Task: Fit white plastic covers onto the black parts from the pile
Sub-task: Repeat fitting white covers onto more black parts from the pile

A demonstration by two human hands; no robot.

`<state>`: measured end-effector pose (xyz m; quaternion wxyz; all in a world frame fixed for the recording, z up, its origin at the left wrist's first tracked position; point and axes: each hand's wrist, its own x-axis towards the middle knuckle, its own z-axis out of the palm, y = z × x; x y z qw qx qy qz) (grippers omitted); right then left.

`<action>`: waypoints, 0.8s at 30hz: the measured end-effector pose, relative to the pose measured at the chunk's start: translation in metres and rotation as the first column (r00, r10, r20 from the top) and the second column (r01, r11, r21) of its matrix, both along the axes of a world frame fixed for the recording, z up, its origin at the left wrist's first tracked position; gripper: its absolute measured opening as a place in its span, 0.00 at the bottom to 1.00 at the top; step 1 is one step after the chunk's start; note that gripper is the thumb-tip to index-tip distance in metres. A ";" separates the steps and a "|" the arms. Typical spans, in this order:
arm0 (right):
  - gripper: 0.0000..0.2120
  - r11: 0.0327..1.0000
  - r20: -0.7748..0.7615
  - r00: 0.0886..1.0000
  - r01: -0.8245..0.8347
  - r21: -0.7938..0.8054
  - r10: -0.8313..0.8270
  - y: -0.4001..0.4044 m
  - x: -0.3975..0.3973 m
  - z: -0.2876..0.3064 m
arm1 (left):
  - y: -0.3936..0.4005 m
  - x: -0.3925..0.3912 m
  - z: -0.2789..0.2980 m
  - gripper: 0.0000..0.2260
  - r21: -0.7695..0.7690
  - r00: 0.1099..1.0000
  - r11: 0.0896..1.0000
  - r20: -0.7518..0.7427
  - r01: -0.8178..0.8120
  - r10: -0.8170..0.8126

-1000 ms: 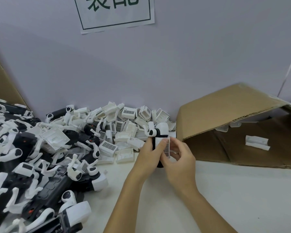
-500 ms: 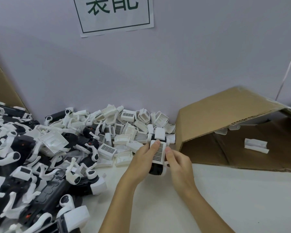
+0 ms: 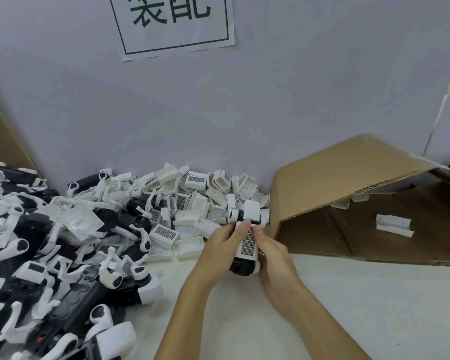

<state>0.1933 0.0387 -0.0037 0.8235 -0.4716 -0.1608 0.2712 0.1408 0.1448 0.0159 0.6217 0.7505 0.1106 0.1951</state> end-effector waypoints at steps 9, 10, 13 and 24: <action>0.17 0.998 -0.004 0.999 0.054 0.017 -0.054 -0.001 0.000 0.000 | -0.006 0.001 -0.001 0.23 0.076 0.999 0.996 0.017 -0.052 0.050; 0.16 0.998 0.003 0.998 0.057 0.012 -0.057 0.000 -0.001 0.000 | -0.006 0.001 -0.001 0.21 0.072 0.999 0.996 0.015 -0.053 0.052; 0.17 0.997 0.001 0.997 0.073 0.014 -0.073 0.002 -0.001 -0.001 | -0.006 0.002 -0.001 0.17 0.011 0.999 0.999 -0.009 -0.042 0.042; 0.20 0.992 0.041 0.992 0.121 -0.023 -0.120 0.004 0.001 -0.004 | -0.008 0.002 0.000 0.20 0.092 0.999 0.995 0.004 -0.049 0.049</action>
